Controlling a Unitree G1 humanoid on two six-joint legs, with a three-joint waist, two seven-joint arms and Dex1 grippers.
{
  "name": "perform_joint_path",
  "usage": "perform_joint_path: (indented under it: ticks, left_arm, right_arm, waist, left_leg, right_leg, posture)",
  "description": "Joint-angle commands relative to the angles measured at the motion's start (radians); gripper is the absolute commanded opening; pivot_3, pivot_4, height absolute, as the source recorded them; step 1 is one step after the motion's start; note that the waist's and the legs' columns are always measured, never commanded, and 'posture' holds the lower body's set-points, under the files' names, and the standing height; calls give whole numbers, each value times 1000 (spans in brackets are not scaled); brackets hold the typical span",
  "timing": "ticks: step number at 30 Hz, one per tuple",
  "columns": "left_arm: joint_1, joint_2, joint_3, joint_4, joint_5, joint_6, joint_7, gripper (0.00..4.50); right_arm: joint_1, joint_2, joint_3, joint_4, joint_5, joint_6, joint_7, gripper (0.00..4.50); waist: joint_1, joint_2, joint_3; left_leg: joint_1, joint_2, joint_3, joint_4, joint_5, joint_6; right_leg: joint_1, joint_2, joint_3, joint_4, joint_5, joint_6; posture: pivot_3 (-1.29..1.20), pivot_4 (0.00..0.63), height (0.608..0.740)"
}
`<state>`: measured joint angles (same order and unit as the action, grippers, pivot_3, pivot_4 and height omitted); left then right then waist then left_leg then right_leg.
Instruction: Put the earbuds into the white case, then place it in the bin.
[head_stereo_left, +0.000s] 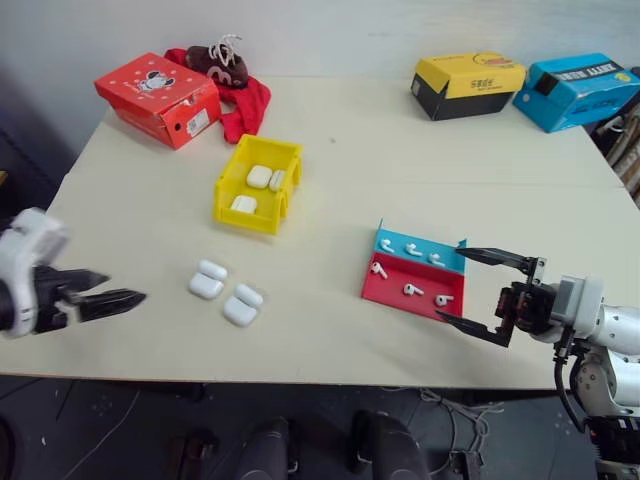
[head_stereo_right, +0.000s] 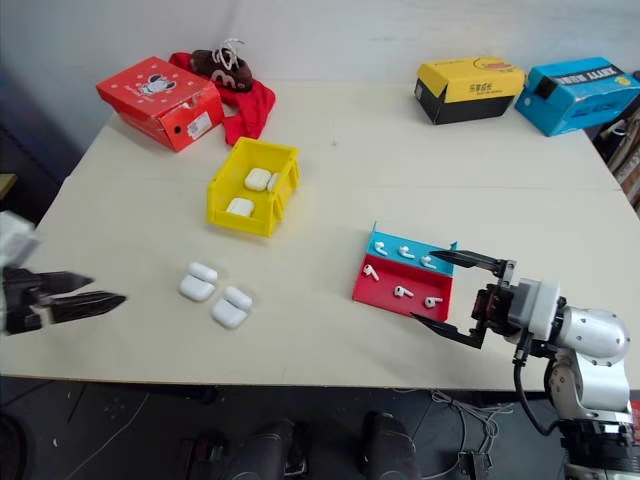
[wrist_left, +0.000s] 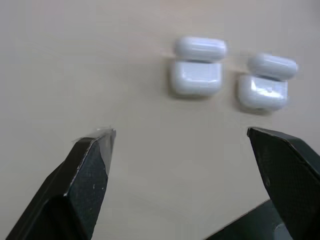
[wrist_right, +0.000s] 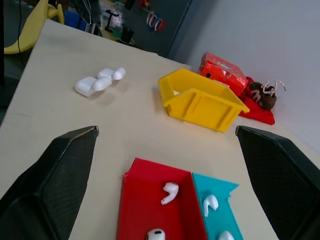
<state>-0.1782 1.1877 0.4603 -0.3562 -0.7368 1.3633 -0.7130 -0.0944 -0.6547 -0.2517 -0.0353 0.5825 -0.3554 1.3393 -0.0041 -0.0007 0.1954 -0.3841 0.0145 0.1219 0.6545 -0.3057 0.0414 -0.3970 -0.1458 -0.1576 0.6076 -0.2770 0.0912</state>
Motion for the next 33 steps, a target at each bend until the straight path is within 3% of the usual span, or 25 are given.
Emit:
perform_joint_path:
  ticks: [1, 9, 18, 33]
  left_arm:
    - [-137, -58, -188, 1, 45, 41, 104, 4451]
    - [-324, -125, -458, 112, 174, -4, 158, 4451]
    - [-402, -253, -506, 193, 235, 4, 201, 4451]
    - [-367, -240, -592, 205, 308, 18, 181, 4451]
  right_arm:
    - [24, -10, -30, -16, 4, -25, -2, 4500]
    - [89, -27, -60, -24, 11, -13, -15, 4500]
    - [164, -16, -93, -60, 22, -26, -39, 4500]
    - [218, -7, -94, -128, 11, -23, -94, 4500]
  waist:
    - [-2, 0, 0]
    - [5, 0, 1]
    - [9, -1, 1]
    - [5, -1, 1]
  left_leg:
    - [0, 0, 1, 0, 1, 0]
    - [0, 3, 1, 3, 2, -2]
    - [-1, 3, 0, 7, 2, -2]
    - [0, 4, 1, 9, 2, -2]
  right_leg:
    - [0, 1, 0, 0, 0, 0]
    - [-1, 10, 4, 2, -1, -1]
    - [-1, 10, 4, 4, -1, -1]
    - [0, 4, 5, 5, -1, -2]
  posture:
    - [0, 150, 740]
    - [0, 150, 740]
    - [0, 150, 740]
    - [0, 150, 740]
